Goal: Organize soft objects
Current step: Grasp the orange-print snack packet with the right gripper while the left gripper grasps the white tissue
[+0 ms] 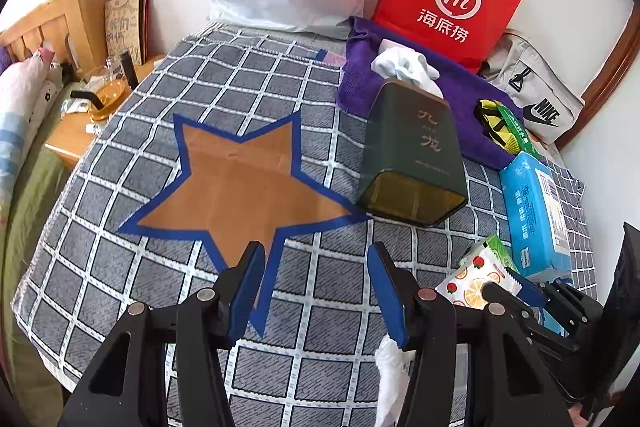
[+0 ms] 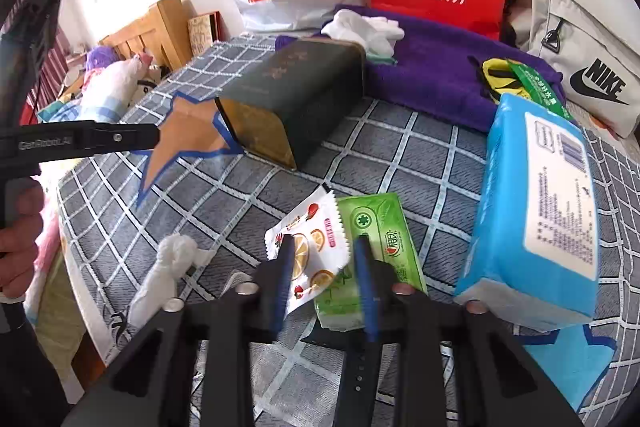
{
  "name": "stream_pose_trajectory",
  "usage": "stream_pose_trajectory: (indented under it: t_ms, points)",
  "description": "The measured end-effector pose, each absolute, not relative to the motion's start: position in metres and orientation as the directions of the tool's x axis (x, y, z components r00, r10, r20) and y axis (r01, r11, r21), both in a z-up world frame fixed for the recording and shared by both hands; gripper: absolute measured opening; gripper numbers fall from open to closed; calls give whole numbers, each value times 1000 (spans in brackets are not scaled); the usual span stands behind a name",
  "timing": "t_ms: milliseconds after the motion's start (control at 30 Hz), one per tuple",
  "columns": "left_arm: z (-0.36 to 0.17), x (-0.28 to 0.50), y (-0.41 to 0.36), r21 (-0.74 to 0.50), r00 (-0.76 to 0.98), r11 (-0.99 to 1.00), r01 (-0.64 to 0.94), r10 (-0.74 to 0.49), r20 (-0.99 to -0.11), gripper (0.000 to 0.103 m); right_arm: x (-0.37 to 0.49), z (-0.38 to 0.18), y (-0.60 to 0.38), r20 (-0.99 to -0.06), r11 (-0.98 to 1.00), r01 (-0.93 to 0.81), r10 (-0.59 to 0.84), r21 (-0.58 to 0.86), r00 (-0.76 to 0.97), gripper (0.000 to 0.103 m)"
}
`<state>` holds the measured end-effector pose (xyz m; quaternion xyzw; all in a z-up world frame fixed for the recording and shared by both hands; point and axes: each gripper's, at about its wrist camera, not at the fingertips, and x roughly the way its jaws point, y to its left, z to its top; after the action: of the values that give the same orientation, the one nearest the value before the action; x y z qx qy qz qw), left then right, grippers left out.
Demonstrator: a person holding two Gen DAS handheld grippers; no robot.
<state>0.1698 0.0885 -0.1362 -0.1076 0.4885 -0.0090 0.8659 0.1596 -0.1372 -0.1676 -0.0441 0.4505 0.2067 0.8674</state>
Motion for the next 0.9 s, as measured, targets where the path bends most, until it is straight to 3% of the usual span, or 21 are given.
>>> stream_pose_trajectory:
  t_ms: [100, 267, 633, 900]
  points:
    - [-138, 167, 89, -197, 521, 976, -88, -124, -844, 51, 157, -166, -134, -791, 908, -409, 313, 87, 526, 13]
    - [-140, 161, 85, -192, 517, 978, -80, -124, -847, 51, 145, -149, -142, -751, 901, -414, 363, 132, 551, 4]
    - [-151, 137, 53, -174, 479, 984, -29, -139, -867, 51, 97, -108, -194, -653, 913, -356, 395, 200, 647, 4]
    - [-175, 124, 25, -149, 434, 989, -8, -131, -891, 51, 66, -133, -256, -682, 944, -216, 329, 248, 653, 4]
